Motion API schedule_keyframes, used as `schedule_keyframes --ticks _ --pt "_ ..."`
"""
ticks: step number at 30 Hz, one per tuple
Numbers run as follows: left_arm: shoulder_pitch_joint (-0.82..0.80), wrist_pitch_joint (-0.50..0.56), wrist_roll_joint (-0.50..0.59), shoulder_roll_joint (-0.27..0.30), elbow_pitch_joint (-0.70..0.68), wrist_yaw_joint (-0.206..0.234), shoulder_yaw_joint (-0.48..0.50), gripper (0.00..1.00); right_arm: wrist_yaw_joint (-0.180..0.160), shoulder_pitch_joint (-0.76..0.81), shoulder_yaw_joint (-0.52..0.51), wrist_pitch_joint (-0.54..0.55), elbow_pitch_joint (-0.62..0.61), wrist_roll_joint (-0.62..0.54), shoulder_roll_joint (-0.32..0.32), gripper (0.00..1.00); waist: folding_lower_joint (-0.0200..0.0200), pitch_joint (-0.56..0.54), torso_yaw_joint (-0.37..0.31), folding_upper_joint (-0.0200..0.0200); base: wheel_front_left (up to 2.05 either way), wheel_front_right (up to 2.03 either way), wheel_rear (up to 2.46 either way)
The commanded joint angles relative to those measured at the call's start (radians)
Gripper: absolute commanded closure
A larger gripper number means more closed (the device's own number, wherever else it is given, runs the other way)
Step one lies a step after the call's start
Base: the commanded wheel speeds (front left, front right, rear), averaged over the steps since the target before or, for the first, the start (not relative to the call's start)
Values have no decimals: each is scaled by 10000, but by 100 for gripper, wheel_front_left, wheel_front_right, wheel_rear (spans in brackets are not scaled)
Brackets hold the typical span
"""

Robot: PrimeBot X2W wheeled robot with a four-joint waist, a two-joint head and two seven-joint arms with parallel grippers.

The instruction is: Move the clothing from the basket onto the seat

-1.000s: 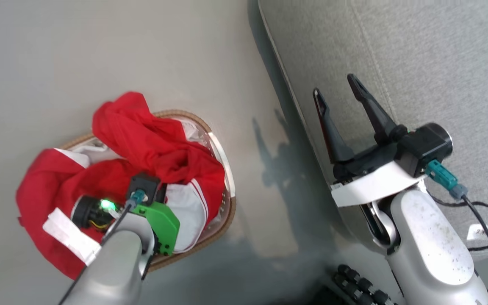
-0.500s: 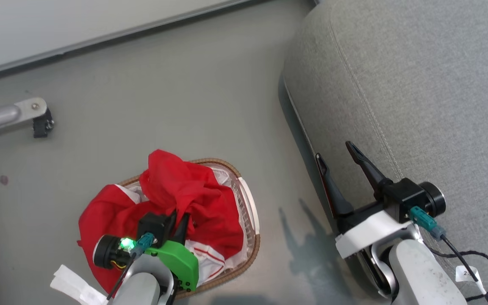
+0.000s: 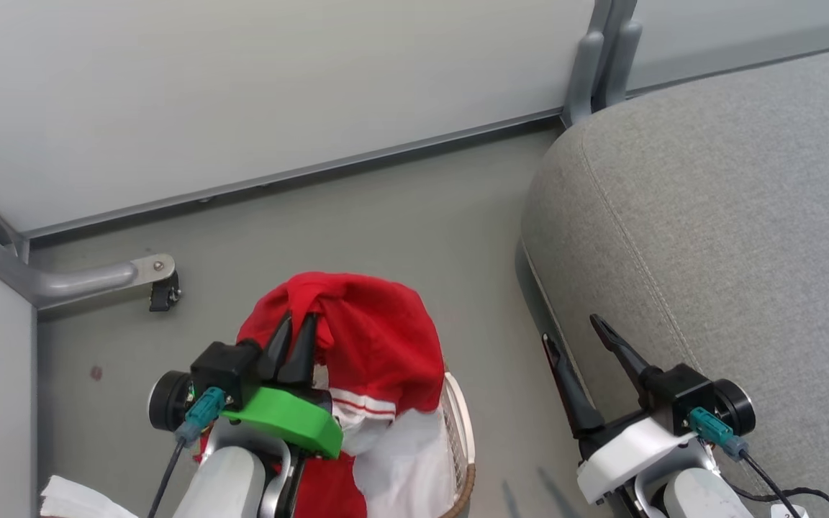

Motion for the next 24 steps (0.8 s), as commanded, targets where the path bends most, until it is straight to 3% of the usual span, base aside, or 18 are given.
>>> schedule_keyframes --ticks 1,13,24 --pt "43 -11 -49 13 -227 12 75 100 -6 159 17 -50 24 24 -46 0 1 -413 221 0 0 0 0" --pt "-1337 -9 -475 14 -1968 31 -116 100 -6 361 418 -50 364 282 -202 0 1 -270 618 0 0 0 0" --pt "-1905 -9 -877 12 -2141 214 -871 100 -6 -1221 2516 -50 505 749 -119 0 1 -12 1085 0 0 0 0"
